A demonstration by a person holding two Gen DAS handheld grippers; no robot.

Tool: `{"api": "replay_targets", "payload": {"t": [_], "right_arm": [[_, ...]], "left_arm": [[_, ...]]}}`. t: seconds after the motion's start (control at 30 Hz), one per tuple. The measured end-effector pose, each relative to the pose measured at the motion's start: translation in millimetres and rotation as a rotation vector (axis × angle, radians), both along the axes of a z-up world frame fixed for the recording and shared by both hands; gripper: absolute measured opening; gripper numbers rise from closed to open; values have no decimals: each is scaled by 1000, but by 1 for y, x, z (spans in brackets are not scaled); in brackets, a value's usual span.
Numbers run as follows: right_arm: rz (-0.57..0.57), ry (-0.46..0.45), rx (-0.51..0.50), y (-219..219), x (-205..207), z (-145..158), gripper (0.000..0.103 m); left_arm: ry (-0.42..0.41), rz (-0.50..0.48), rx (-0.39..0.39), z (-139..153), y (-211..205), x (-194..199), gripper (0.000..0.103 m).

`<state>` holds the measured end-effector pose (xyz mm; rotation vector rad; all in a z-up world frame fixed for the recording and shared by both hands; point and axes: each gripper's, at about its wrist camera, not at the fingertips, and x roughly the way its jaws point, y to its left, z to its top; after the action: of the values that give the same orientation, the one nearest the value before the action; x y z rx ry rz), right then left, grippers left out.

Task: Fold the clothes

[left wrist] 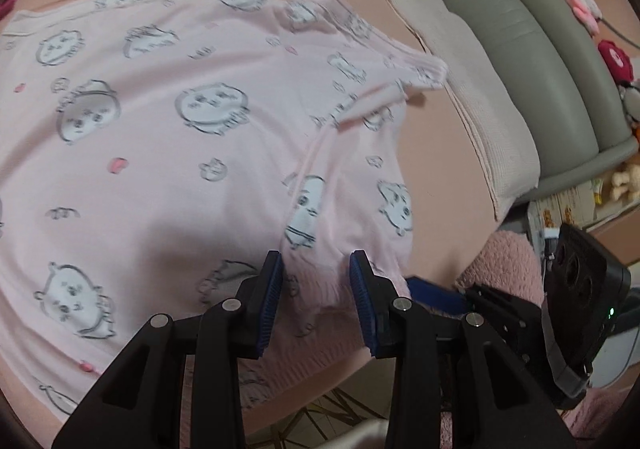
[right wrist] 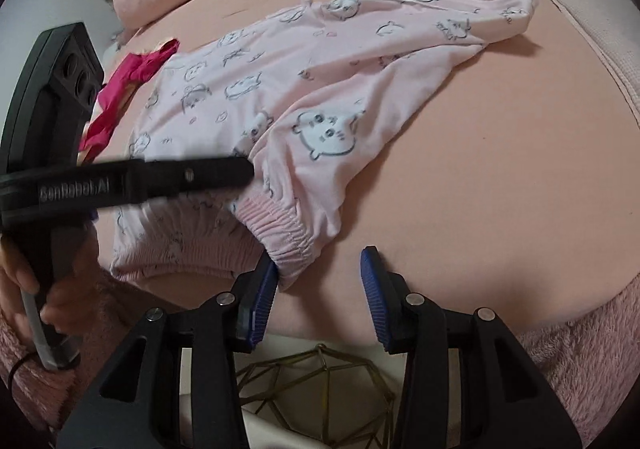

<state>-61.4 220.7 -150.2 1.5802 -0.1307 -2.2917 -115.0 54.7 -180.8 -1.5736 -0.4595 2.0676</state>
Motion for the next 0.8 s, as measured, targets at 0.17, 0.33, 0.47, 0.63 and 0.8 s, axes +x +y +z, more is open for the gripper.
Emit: {"api": "replay_targets", "payload": {"t": [0.17, 0.33, 0.47, 0.63, 0.8], "right_arm": [[29, 1, 7, -1, 5, 2, 43], [10, 49, -97, 9, 3, 28, 44], [23, 69, -179, 5, -10, 48, 46], [141, 70, -95, -46, -29, 49, 46], [220, 26, -14, -91, -41, 29, 46]], "left_arm": [[22, -18, -65, -1, 13, -2, 12], [125, 61, -33, 34, -6, 7, 10], [198, 164, -26, 65, -42, 23, 10], [208, 271, -41, 74, -90, 55, 10], [143, 387, -26, 57, -132, 87, 9]]}}
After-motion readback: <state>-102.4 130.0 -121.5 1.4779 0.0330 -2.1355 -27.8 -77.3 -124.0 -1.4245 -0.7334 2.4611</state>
